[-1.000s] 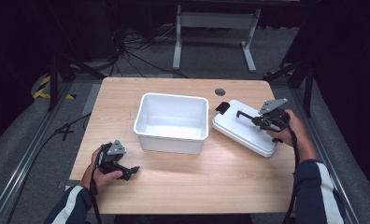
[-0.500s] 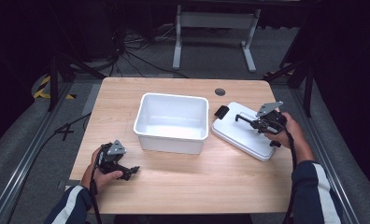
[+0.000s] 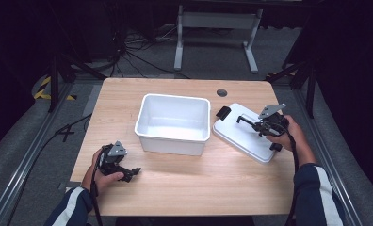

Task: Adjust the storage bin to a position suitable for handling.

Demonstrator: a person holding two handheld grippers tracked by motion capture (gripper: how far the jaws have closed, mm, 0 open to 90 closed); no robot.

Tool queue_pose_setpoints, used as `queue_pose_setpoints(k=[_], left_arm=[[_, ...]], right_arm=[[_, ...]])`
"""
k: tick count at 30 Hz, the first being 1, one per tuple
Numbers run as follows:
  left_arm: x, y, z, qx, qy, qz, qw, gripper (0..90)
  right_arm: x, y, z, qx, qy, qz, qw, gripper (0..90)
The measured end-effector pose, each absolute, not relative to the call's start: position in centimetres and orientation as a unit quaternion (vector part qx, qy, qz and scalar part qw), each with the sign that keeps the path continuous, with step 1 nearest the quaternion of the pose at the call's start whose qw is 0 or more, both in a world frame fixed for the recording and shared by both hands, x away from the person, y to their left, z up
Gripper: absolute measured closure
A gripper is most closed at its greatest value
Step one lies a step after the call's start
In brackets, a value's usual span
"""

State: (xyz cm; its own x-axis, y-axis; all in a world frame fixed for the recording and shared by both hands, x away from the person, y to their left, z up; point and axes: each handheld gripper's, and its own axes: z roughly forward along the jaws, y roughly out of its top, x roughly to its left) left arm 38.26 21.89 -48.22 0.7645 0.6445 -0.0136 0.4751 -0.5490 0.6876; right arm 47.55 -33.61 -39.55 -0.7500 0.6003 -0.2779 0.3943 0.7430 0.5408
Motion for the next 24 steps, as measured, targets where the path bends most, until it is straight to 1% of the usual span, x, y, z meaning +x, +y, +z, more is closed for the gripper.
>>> queue_pose_setpoints(k=[10, 17, 20, 22, 24], left_arm=[[38.3, 21.9, -48.2, 0.872, 0.32, 0.12, 0.35, 0.1], [38.3, 21.9, -48.2, 0.872, 0.319, 0.12, 0.35, 0.1], [38.3, 21.9, -48.2, 0.872, 0.319, 0.12, 0.35, 0.2], [38.3, 21.9, -48.2, 0.873, 0.318, 0.12, 0.349, 0.3], [38.3, 21.9, -48.2, 0.873, 0.318, 0.119, 0.349, 0.3]], right_arm=[[47.2, -33.8, -38.8, 0.279, 0.899, 0.247, 0.232, 77.8], [47.0, -33.6, -38.2, 0.28, 0.892, 0.261, 0.238, 70.0], [46.9, -33.5, -37.9, 0.28, 0.89, 0.27, 0.238, 69.2], [46.7, -33.3, -37.6, 0.283, 0.887, 0.278, 0.238, 66.0], [46.7, -33.3, -37.6, 0.283, 0.886, 0.28, 0.239, 64.9]])
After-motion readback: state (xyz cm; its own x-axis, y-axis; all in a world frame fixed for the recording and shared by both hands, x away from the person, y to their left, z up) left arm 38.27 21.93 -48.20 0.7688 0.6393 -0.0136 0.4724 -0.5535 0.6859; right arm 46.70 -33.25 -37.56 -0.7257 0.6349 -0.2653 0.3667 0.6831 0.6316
